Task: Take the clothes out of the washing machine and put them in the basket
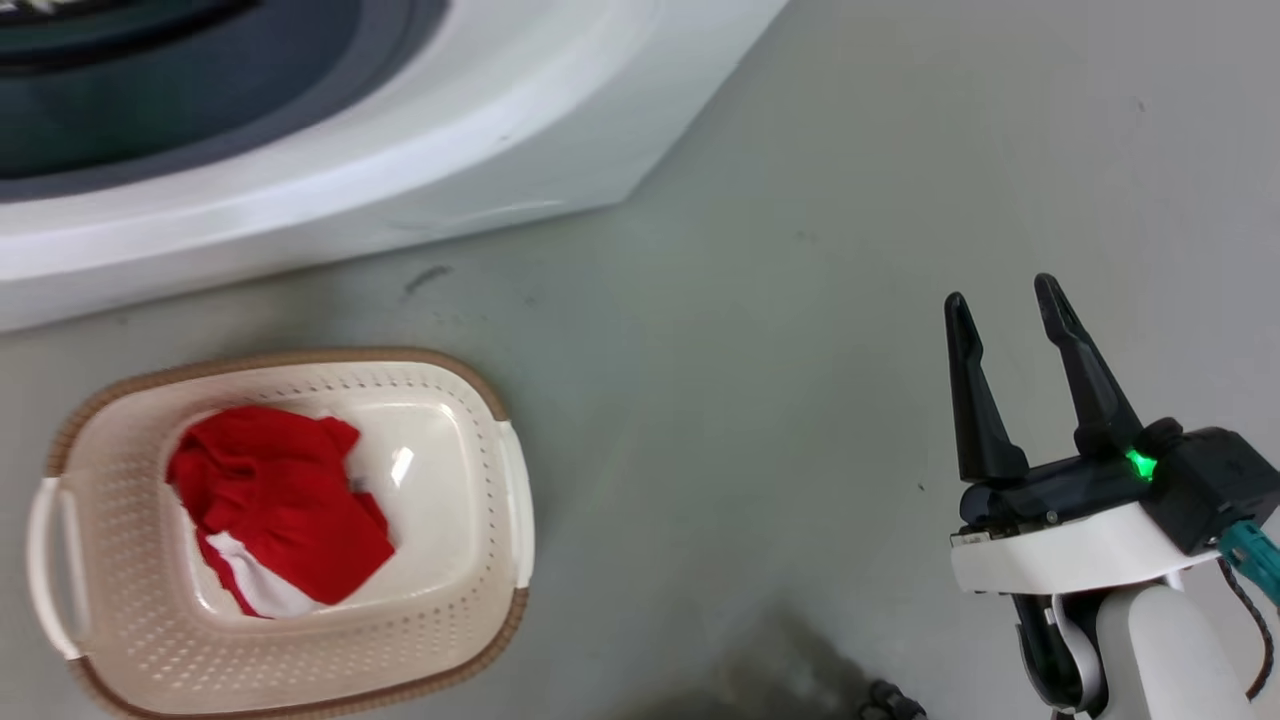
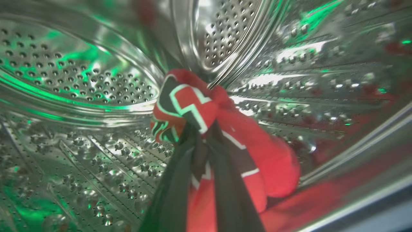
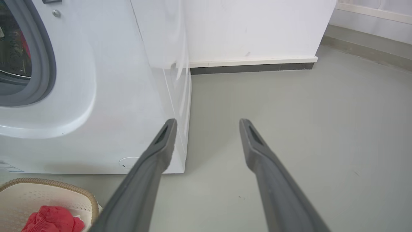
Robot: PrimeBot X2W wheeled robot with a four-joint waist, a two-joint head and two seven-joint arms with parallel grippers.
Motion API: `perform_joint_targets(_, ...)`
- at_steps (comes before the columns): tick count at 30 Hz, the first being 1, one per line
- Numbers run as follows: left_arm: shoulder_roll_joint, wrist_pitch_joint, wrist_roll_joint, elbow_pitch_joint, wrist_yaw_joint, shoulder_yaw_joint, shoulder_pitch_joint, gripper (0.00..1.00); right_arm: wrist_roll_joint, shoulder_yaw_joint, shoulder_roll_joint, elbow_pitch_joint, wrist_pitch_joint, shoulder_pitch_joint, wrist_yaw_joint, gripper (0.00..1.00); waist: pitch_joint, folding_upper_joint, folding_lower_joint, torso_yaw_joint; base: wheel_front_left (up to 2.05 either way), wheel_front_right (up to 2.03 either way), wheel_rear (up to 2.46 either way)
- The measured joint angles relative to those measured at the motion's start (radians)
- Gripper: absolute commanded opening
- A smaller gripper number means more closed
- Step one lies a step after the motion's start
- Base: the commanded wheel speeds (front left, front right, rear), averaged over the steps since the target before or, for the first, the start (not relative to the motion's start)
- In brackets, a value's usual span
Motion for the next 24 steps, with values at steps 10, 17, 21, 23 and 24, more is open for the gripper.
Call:
perform_joint_targets(10,-0.065,-0.159,-0.035,-0.053,0.046,0.038,0.242,0.00,-0.045,-0.018,0.000,0.020,0.000,0.035,0.000,1.00,-0.169,0.0000,-0.0001,0.085,0.00,0.00,0.00)
perform_joint_targets(17,-0.087,-0.161,0.012,-0.364,0.143,0.174,0.528,0.00,-0.060,-0.025,0.000,0.040,0.000,0.076,0.000,1.00,-0.293,0.0000,-0.0002,0.157,0.00,0.00,0.00)
perform_joint_targets(21,-0.094,-0.162,0.050,-0.511,0.166,0.244,0.650,0.00,-0.068,-0.030,0.000,0.051,0.000,0.093,0.000,1.00,-0.346,0.0000,-0.0002,0.199,0.00,0.00,0.00)
perform_joint_targets(23,-0.093,-0.162,0.069,-0.574,0.171,0.263,0.718,0.00,-0.074,-0.031,0.000,0.055,0.000,0.098,0.000,1.00,-0.370,0.0000,-0.0002,0.220,0.00,0.00,0.00)
perform_joint_targets(24,-0.095,-0.162,0.073,-0.602,0.172,0.271,0.748,0.00,-0.076,-0.033,0.000,0.057,0.000,0.103,0.000,1.00,-0.381,0.0000,-0.0002,0.231,0.00,0.00,0.00)
